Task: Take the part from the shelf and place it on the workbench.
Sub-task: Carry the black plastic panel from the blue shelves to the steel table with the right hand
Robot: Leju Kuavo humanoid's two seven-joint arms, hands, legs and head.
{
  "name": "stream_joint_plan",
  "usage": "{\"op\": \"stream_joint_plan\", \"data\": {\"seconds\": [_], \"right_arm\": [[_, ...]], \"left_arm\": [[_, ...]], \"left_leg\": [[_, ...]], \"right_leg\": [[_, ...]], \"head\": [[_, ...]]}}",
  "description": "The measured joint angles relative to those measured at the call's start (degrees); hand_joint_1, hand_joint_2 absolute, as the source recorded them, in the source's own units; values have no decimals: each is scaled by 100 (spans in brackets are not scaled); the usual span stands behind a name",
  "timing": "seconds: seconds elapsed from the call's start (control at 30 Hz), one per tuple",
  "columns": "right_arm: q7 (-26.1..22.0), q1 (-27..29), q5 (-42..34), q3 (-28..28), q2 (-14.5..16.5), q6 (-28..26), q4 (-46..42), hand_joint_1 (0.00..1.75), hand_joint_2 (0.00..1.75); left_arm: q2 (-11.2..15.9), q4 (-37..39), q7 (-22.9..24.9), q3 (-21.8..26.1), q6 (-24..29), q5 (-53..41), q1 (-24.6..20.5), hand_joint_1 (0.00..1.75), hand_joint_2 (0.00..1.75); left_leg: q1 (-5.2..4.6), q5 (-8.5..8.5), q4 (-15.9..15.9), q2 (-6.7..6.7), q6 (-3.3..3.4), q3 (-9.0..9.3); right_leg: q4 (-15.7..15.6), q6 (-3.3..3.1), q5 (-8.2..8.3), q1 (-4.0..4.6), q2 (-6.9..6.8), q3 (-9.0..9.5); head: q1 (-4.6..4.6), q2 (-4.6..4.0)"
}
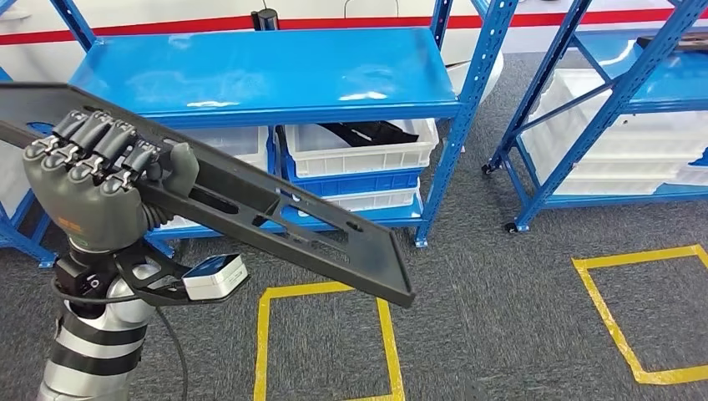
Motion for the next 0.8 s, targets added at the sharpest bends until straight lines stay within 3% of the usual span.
{"op": "stream_joint_plan", "data": {"seconds": [0.03, 0.07, 0.13, 0.17, 0.2, 0.23, 0.27, 0.3, 0.37, 0.43, 0.53, 0.57, 0.6, 0.67, 0.7, 0.73, 0.77, 0.8], "right_arm": [[-1, -2, -5, -1, 5, 0, 2, 0, 0], [-2, -2, -9, -1, 9, 0, 3, 0, 0], [-5, -4, -14, -2, 13, 0, 5, 0, 0], [-7, -2, -16, -2, 14, 0, 5, 0, 0], [-8, -1, -20, -3, 15, 0, 5, 0, 0], [-9, -1, -25, -3, 17, 0, 5, 0, 0], [-9, -1, -29, -3, 20, 0, 5, 0, 0], [-10, -1, -32, -4, 20, 0, 5, 0, 0], [-14, -3, -40, -4, 16, 0, 3, 0, 0], [-22, -4, -49, -4, 14, 0, 1, 0, 0], [-28, 13, -60, -10, 23, 0, 4, 0, 0], [-28, 23, -62, -15, 27, 0, 5, 0, 0], [-28, 29, -63, -19, 31, 0, 8, 0, 0], [-28, 28, -64, -25, 36, 0, 9, 0, 0], [-28, 22, -65, -28, 37, 0, 9, 0, 0], [-28, 16, -66, -32, 39, 0, 8, 0, 0], [-28, 10, -66, -37, 39, 0, 8, 0, 0], [-28, 4, -66, -40, 39, 0, 7, 0, 0]], "left_arm": [[1, 6, 2, 0, 0, 2, -2, 175, 175], [3, 14, 9, 1, 0, 1, -2, 175, 175], [11, 28, 28, 1, 0, -1, -3, 175, 175], [15, 36, 34, 1, 0, -2, -1, 175, 175], [20, 44, 37, 1, 0, -5, 0, 175, 175], [25, 51, 38, -1, 0, -9, 0, 175, 175], [28, 57, 39, -3, 0, -17, 0, 175, 175], [30, 60, 39, -5, 0, -30, -5, 175, 175], [31, 61, 43, -14, 1, -54, -26, 175, 175], [32, 61, 55, -19, 2, -73, -51, 175, 175], [33, 68, 89, -31, 1, -126, -82, 175, 175], [33, 71, 99, -38, -1, -144, -93, 175, 175], [32, 74, 108, -46, -2, -155, -102, 175, 175], [32, 77, 119, -62, -2, -169, -112, 175, 175], [32, 81, 124, -73, -2, -173, -113, 175, 175], [32, 87, 133, -85, -2, -177, -114, 175, 175], [32, 97, 148, -97, -2, -182, -113, 175, 175], [34, 107, 167, -105, -2, -186, -112, 175, 175]], "left_leg": [[9, -80, 37, -11, -34, -41], [19, -279, 173, -21, -67, -102], [55, -893, 783, -29, -137, -269], [75, -1123, 1171, -28, -173, -332], [96, -1215, 1485, -28, -205, -348], [118, -1178, 1649, -27, -233, -288], [142, -1052, 1612, -27, -260, -126], [172, -920, 1376, -27, -290, 137], [189, -948, 663, -51, -334, 711], [153, -1104, 257, -83, -280, 930], [100, -965, 214, -72, -40, 769], [97, -888, 202, -61, 35, 683], [98, -802, 193, -54, 98, 585], [75, -642, 197, -51, 159, 375], [58, -559, 199, -49, 176, 269], [40, -479, 201, -47, 184, 164], [22, -398, 203, -46, 185, 59], [7, -313, 204, -45, 183, -42]], "right_leg": [[-7, -49, 67, -26, -8, -42], [-23, -95, 147, -57, -20, -92], [-26, -146, 300, -80, -37, -223], [-17, -149, 369, -82, -43, -306], [-5, -139, 433, -86, -48, -398], [14, -118, 492, -95, -51, -494], [42, -91, 546, -112, -53, -589], [80, -57, 592, -133, -52, -678], [161, 28, 668, -147, -47, -825], [188, 122, 755, -129, -38, -900], [172, 231, 834, -144, -24, -1010], [267, 215, 708, -147, -22, -1086], [478, 169, 477, -143, -20, -1177], [1154, 69, -68, -105, -16, -1337], [1500, 60, -219, -89, -15, -1370], [1730, 84, -242, -75, -15, -1345], [1798, 121, -164, -58, -15, -1239], [1669, 143, -51, -33, -14, -1030]], "head": [[-1, 0], [-10, 0], [-22, 0], [-24, 0], [-24, 0], [-25, 0], [-24, 0], [-25, 0], [-27, 0], [-18, 0], [-7, 0], [3, 0], [10, 0], [29, 0], [32, 0], [33, 0], [33, 0], [34, 0]]}}
